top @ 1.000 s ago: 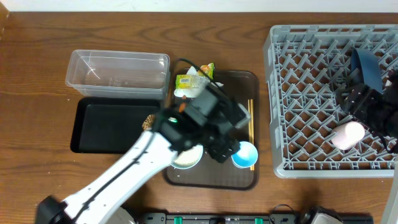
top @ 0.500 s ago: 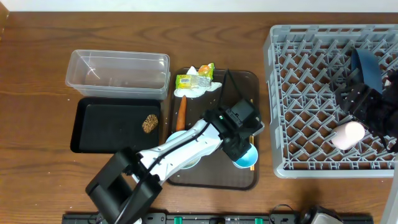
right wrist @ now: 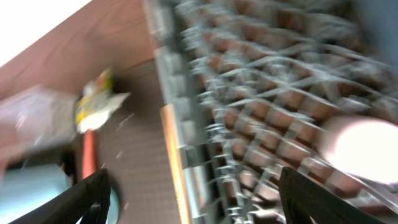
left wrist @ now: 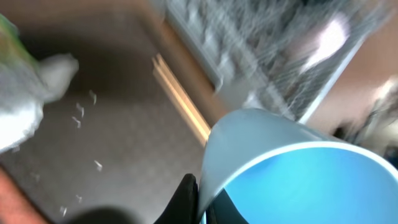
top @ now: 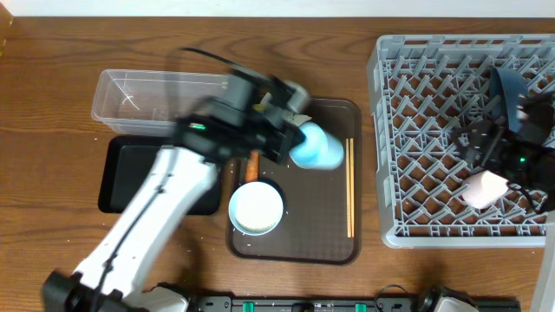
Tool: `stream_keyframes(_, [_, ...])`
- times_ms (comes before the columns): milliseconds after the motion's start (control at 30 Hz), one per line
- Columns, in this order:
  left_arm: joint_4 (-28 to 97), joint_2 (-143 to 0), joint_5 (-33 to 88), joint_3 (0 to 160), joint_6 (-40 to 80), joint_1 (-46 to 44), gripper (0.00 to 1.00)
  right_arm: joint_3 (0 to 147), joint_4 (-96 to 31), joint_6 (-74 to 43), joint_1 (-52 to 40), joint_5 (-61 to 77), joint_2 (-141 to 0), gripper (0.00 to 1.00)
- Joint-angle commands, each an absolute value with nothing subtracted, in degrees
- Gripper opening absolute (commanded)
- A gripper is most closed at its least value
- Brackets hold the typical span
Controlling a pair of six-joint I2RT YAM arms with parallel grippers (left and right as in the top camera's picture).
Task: Sort waste into correct bins and load items into the dishwasher rack
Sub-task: 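Hand the light-blue cup from the left gripper to the right gripper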
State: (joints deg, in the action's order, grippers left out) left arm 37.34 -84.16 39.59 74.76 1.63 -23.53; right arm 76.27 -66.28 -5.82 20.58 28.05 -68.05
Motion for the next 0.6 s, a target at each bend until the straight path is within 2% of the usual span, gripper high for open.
stream_keyframes(0, [37.6,-84.2,67.0,74.9,2.2,-15.9,0.06,75.8,-65.9,3.1,15.6,41.9,-68.4,0.78])
stream_keyframes(100, [37.6,-85.4,79.5,74.4,0.8,-10.9,0.06,75.3,-64.5,9.0,9.7,51.6,-69.4,0.76])
stream_keyframes(200, [37.6,-86.0,86.7,74.2,-0.8,-9.0,0.06,75.3,-61.7,12.8,3.6,60.5,-70.7,0.74])
stream_keyframes(567, [36.9,-86.0,90.1,74.2,-0.8,-9.1,0.06,75.3,-44.8,13.6,-12.3,71.5,-74.8,0.77])
